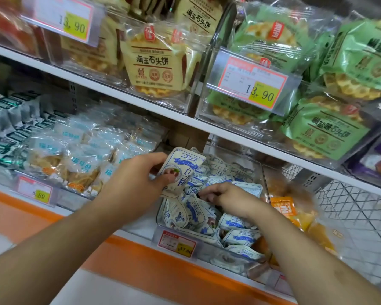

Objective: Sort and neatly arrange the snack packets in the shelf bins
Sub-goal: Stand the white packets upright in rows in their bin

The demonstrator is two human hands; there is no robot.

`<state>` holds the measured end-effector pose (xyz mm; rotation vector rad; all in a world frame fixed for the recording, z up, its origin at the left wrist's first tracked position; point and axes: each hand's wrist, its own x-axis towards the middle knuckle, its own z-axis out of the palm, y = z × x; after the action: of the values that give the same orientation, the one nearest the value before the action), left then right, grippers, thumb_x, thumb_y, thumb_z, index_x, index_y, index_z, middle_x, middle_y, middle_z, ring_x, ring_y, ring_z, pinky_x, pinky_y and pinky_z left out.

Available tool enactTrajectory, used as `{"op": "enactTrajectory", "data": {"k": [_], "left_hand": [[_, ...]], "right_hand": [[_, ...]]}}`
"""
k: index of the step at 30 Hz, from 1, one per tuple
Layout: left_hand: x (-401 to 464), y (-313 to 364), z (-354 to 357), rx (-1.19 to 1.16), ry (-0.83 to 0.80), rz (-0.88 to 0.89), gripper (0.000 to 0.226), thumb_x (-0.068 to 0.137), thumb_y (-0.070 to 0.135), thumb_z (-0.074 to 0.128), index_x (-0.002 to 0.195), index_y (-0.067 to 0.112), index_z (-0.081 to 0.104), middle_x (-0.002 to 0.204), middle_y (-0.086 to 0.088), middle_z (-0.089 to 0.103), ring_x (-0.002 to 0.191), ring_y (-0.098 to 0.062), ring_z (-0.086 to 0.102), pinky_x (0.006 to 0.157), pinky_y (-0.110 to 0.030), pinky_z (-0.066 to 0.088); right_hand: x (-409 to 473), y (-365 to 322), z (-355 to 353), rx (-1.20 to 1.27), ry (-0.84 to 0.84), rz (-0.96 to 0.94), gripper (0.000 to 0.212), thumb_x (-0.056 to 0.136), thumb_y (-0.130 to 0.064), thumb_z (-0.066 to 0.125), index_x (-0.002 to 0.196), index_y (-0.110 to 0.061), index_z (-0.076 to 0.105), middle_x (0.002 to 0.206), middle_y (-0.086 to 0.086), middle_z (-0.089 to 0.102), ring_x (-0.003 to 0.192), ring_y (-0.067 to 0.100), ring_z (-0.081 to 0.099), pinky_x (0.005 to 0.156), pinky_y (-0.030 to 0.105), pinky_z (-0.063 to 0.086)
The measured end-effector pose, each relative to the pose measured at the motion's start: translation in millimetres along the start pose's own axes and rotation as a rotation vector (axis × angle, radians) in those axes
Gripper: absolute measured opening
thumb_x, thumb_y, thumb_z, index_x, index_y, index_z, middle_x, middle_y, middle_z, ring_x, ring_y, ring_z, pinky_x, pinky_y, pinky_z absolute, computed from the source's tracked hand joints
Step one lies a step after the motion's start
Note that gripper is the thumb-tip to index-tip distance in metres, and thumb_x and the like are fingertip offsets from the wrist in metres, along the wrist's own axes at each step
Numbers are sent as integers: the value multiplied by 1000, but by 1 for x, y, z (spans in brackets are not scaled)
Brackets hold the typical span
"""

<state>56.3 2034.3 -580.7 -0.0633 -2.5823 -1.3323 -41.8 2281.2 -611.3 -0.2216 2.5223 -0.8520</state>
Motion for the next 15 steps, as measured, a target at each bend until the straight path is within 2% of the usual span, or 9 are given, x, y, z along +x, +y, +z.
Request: {"op": "enactTrajectory", "data": {"k": [2, 4, 7, 9, 11, 13, 15], "left_hand": [[0, -1, 0, -17, -7, -5, 13, 93, 35, 72, 88, 45, 66, 85, 39, 65, 83, 17, 59, 62, -15, 44], [0, -2, 0, -24, -14, -11, 8, 92, 35, 72, 92, 42, 68, 86, 35, 67, 83, 14, 61, 65, -19, 48], [-1, 0, 0, -30, -22, -25, 7, 92, 36, 73, 93, 41, 69, 86, 30, 70, 81, 9, 64, 69, -24, 54], [-1, 0, 0, -28, -24, -32, 5, 92, 36, 73, 92, 40, 69, 86, 26, 71, 81, 4, 66, 72, -28, 57], [-1, 1, 1, -28, -26, -30, 4, 92, 37, 72, 90, 39, 69, 86, 23, 72, 81, 2, 67, 73, -31, 58], [-1, 2, 1, -31, -22, -24, 4, 92, 37, 71, 90, 37, 68, 85, 22, 72, 81, 1, 67, 72, -32, 59], [-2, 3, 2, -31, -27, -32, 5, 94, 37, 70, 91, 38, 66, 85, 23, 72, 79, 4, 66, 68, -26, 56]], "right_hand": [[1, 0, -3, 58, 19, 12, 29, 105, -8, 55, 118, -21, 78, 113, -2, 78, 92, 14, 67, 71, 22, 48], [1, 1, -4, 48, 25, 23, 21, 101, -8, 66, 112, -18, 81, 101, -10, 78, 90, 5, 70, 69, 12, 48], [1, 3, -1, -33, 80, 21, 15, 90, -4, 77, 89, -17, 85, 88, -19, 77, 84, -11, 67, 59, 2, 45], [-3, 0, 0, -109, 125, 12, 24, 86, 1, 76, 77, -19, 85, 80, -17, 77, 79, -10, 67, 57, 4, 47], [-9, -2, 0, -140, 175, -17, 33, 87, 4, 69, 70, -22, 82, 79, -11, 78, 81, -1, 71, 63, 14, 55], [-18, -5, -3, -135, 243, -60, 31, 92, 0, 63, 75, -22, 76, 84, -6, 77, 82, 6, 71, 69, 23, 58], [-29, -6, -8, -104, 315, -101, 19, 99, -10, 59, 85, -21, 67, 87, -2, 74, 64, 0, 64, 58, 25, 52]]}}
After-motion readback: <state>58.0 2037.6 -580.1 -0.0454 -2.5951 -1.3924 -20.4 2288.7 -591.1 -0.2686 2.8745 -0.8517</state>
